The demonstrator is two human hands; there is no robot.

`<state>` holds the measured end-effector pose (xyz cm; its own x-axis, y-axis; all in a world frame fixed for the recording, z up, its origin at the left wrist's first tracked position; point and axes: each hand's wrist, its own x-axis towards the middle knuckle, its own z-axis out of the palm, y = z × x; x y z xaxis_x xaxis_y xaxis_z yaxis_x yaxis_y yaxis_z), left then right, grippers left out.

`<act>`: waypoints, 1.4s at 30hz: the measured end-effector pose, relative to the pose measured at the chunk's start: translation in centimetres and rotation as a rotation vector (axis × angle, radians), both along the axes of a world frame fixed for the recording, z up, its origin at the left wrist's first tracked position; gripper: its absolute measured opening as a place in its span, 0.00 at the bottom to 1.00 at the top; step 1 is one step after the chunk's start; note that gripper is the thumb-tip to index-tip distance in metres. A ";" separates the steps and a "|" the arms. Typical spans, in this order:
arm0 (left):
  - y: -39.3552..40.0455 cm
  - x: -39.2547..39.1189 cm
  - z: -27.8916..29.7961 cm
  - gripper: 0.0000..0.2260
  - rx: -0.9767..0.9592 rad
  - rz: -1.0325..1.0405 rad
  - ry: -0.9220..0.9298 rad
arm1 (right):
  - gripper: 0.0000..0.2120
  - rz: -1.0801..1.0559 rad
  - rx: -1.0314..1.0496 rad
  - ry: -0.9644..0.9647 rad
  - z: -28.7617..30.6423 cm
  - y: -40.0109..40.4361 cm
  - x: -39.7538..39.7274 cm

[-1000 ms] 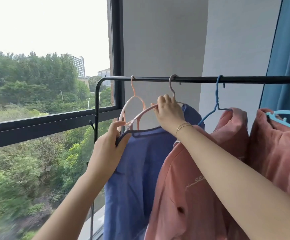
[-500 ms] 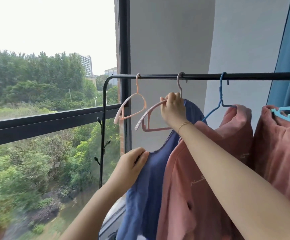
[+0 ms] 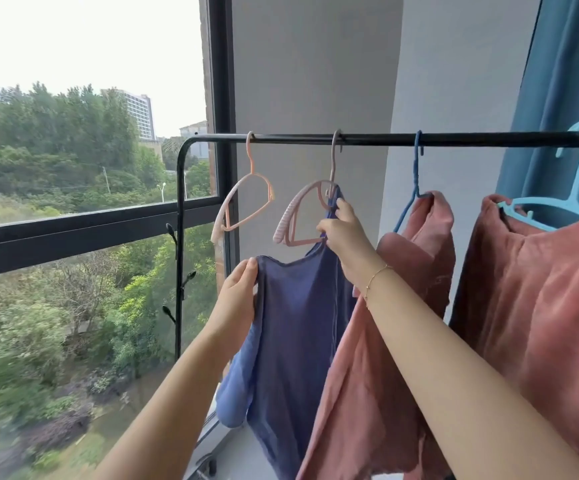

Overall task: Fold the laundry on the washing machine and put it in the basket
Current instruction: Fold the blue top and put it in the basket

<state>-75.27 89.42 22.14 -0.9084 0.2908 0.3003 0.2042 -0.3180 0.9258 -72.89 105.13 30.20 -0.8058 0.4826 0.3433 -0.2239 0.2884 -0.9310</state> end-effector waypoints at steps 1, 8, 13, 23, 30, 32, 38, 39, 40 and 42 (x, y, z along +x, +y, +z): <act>0.2 0.1 -0.1 0.15 0.002 -0.001 -0.002 | 0.29 0.039 -0.106 -0.019 -0.7 -0.2 0.5; 1.1 0.1 -0.9 0.15 0.005 -0.007 -0.063 | 0.22 0.110 -0.300 -0.070 -4.9 -1.6 3.2; 1.2 0.4 -2.4 0.13 -0.051 0.001 -0.090 | 0.24 -0.030 -0.349 -0.058 -8.1 -1.6 2.7; -0.8 0.9 -1.9 0.20 -0.291 -0.005 0.081 | 0.40 -0.035 -0.356 -0.007 -8.5 0.5 -2.9; -1.7 -1.0 -1.1 0.26 -0.309 0.078 0.116 | 0.07 -0.165 0.028 -0.167 -8.6 2.1 -4.0; -1.6 -1.5 -1.1 0.23 -0.327 0.092 0.132 | 0.09 -0.189 -0.001 -0.220 -10.1 2.4 -4.5; -0.8 -2.9 -2.8 0.21 -0.394 0.074 0.130 | 0.09 -0.250 -0.150 -0.266 -15.7 2.6 -4.6; -0.7 -3.1 -3.2 0.18 -0.400 0.083 0.131 | 0.09 -0.253 -0.184 -0.255 -16.5 2.6 -4.5; -0.7 -3.2 -3.4 0.15 -0.399 0.089 0.133 | 0.10 -0.260 -0.215 -0.253 -17.2 2.6 -4.3; -0.6 -3.0 -3.8 0.13 -0.390 0.097 0.114 | 0.10 -0.271 -0.258 -0.262 -18.5 2.5 -3.7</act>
